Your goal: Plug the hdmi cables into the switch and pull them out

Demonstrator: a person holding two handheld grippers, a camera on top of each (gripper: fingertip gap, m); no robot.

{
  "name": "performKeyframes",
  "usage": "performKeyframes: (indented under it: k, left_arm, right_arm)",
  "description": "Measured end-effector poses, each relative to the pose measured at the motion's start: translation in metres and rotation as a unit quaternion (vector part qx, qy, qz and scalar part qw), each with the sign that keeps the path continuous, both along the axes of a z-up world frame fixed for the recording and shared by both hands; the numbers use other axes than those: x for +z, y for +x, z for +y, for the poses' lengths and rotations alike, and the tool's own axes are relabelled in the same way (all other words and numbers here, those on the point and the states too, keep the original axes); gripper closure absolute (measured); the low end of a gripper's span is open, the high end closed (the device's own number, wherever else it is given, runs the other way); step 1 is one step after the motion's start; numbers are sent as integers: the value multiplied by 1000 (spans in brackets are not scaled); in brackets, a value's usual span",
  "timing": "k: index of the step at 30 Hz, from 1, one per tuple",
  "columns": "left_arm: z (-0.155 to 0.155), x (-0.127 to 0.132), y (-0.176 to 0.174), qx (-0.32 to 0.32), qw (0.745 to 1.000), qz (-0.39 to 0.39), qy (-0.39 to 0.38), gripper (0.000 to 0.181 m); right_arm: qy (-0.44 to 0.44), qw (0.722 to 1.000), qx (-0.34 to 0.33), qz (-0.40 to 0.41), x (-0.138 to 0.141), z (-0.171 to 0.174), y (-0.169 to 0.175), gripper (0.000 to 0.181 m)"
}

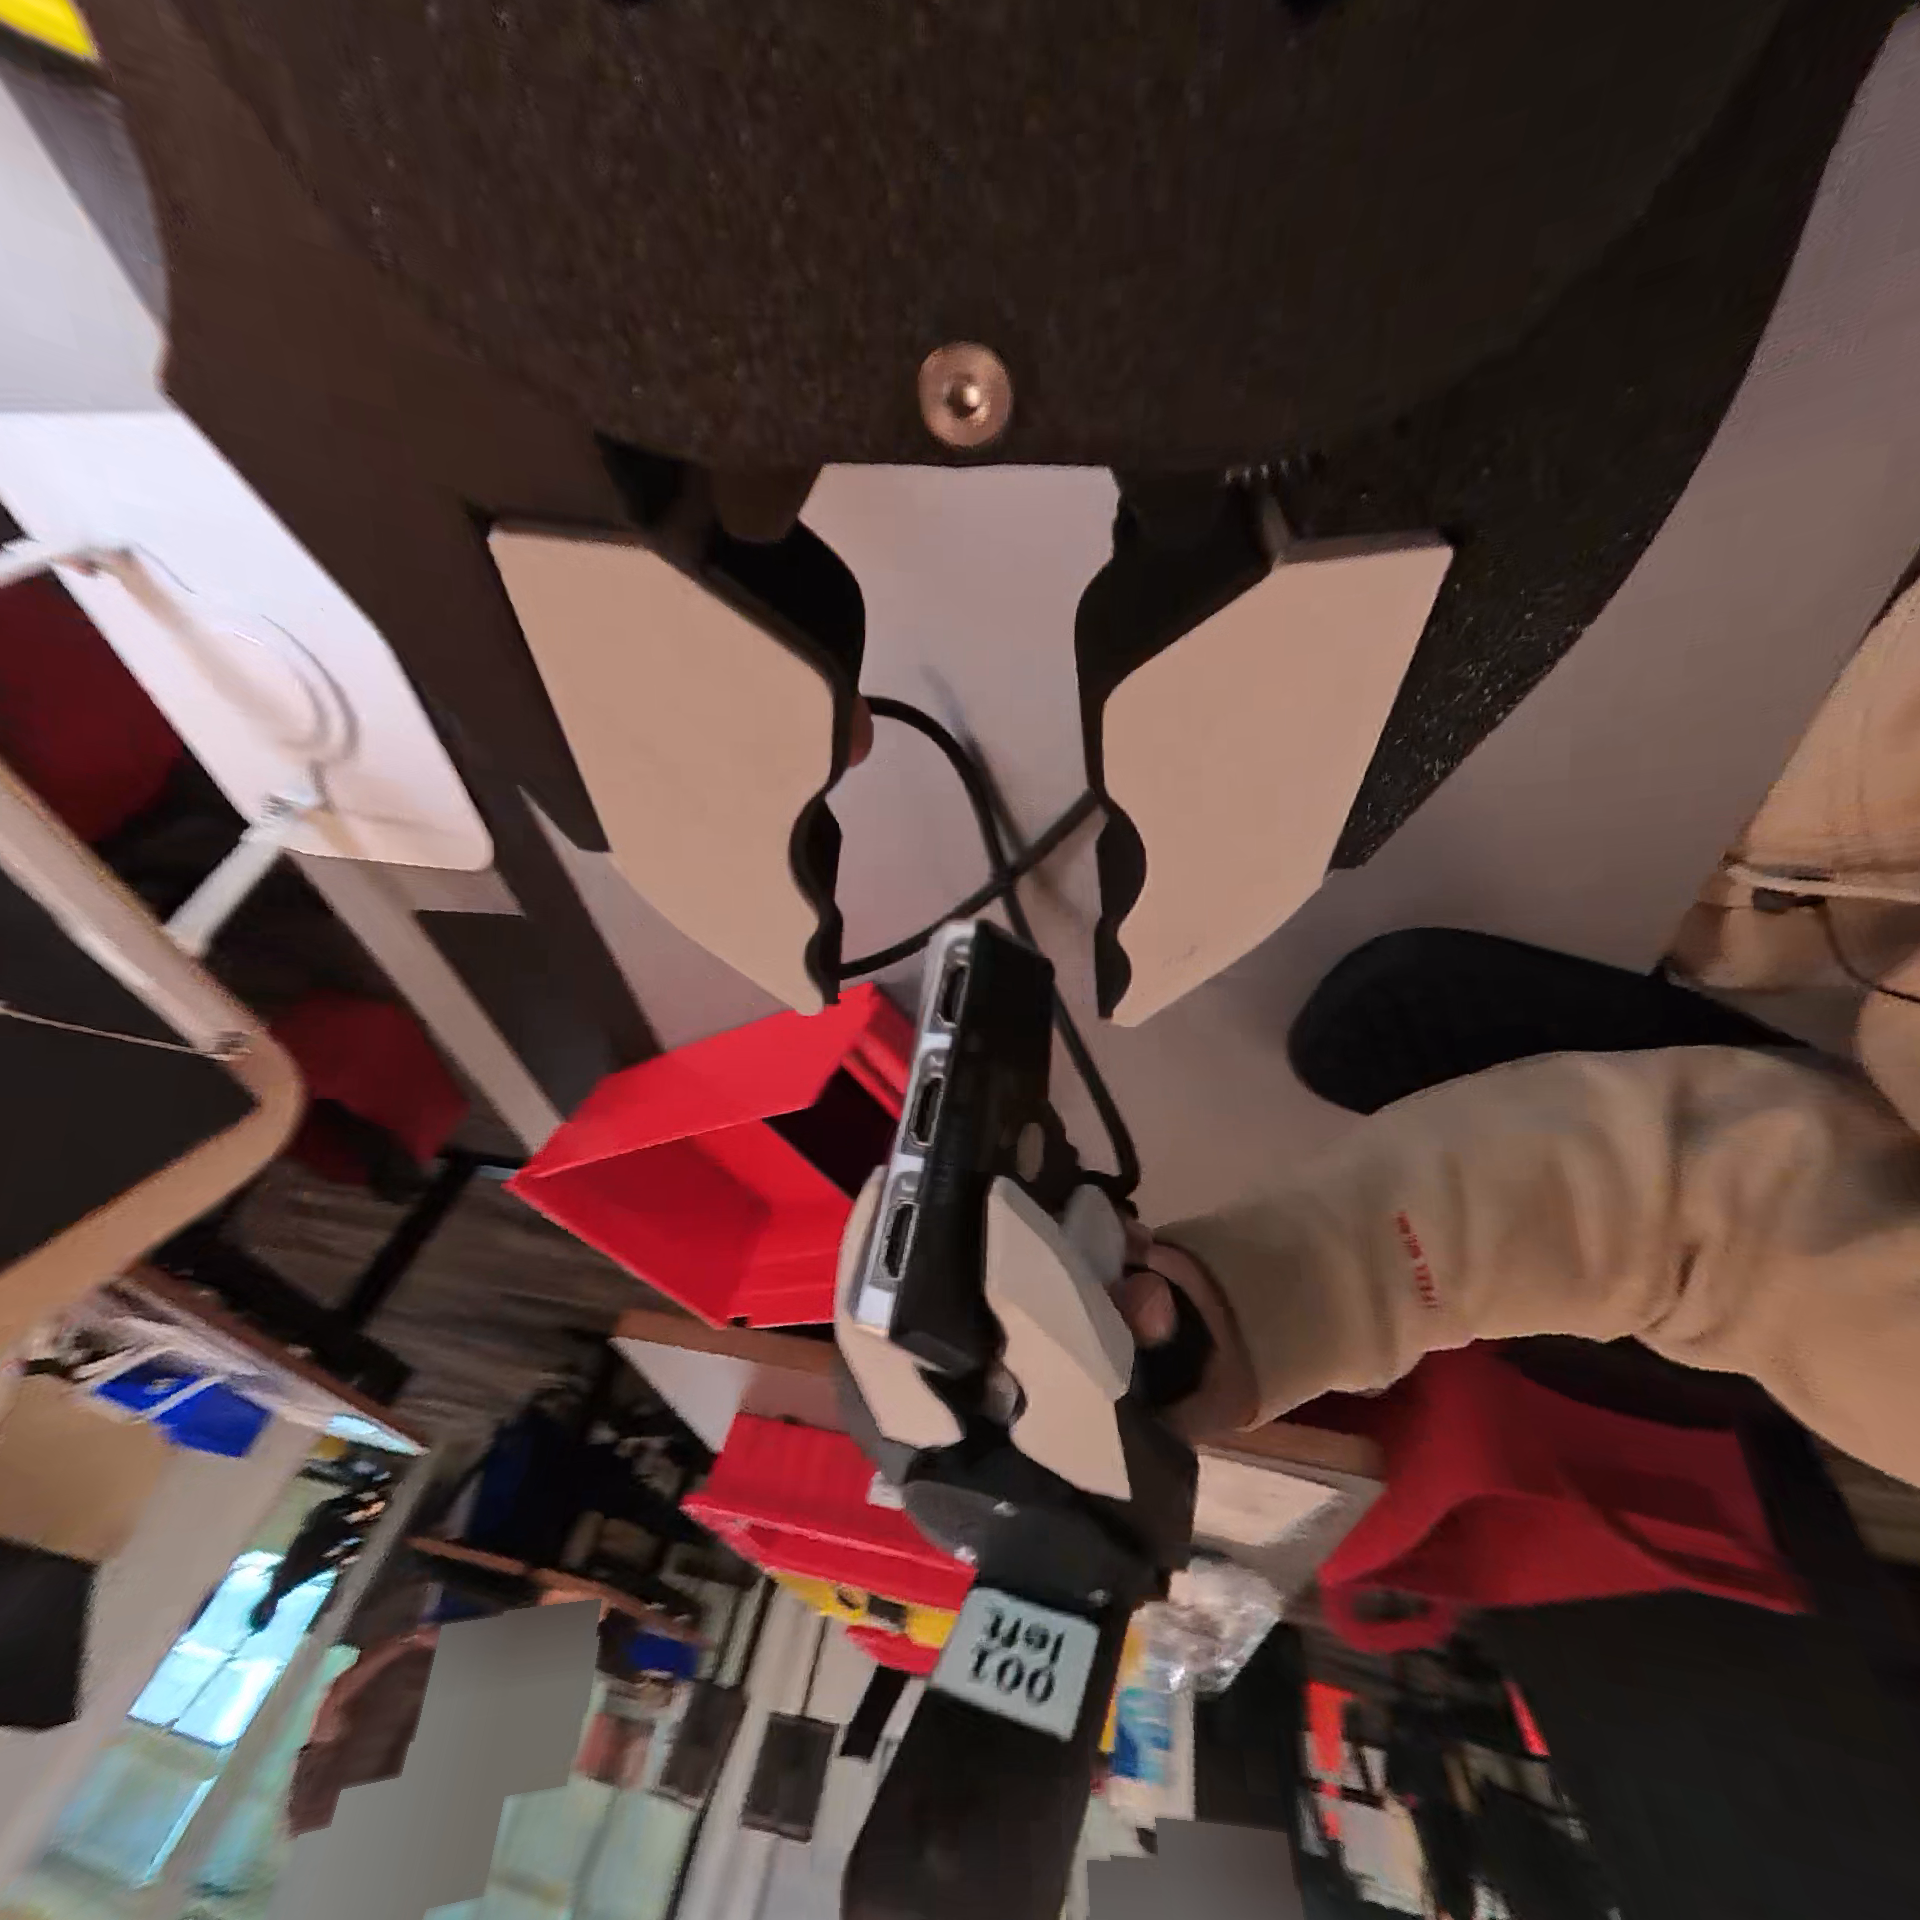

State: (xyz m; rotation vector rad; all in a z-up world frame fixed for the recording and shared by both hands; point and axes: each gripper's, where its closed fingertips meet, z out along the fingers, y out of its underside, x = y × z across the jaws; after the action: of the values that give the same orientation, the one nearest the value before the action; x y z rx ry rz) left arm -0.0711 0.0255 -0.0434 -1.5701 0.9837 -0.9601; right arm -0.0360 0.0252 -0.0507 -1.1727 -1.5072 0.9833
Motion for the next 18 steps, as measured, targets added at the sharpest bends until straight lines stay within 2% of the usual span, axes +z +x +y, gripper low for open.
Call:
performKeyframes:
  k: [3, 6, 9, 11, 12, 15, 18]
  left_arm:
    - [-10, -4, 14, -25, 999, 21, 8, 159]
    - [-20, -9, 23, -52, 997, 46, 35, 158]
    - [-28, 20, 10, -77, 995, -41, 37, 158]
    - [-17, 33, -14, -43, 995, -87, 33, 157]
    - [-4, 29, -27, -5, 996, -84, 32, 155]
    - [40, -9, -59, 129, 991, 15, 19, 143]
    - [70, -66, -65, 194, 971, 137, -18, 122]
  right_arm:
    - [-17, 999, 23, -24, -20, -9, -24, 133]
    - [-18, 998, 56, -37, -33, -20, -31, 155]
    - [-11, 995, 75, -60, -38, -23, -20, 157]
    - [-6, 995, 75, -60, -36, -20, -11, 158]
    - [-13, 995, 83, -62, -35, -22, -5, 158]
    - [-15, 991, 106, -75, -37, -27, 7, 158]
    - [-27, 986, 139, -87, -39, -38, 15, 159]
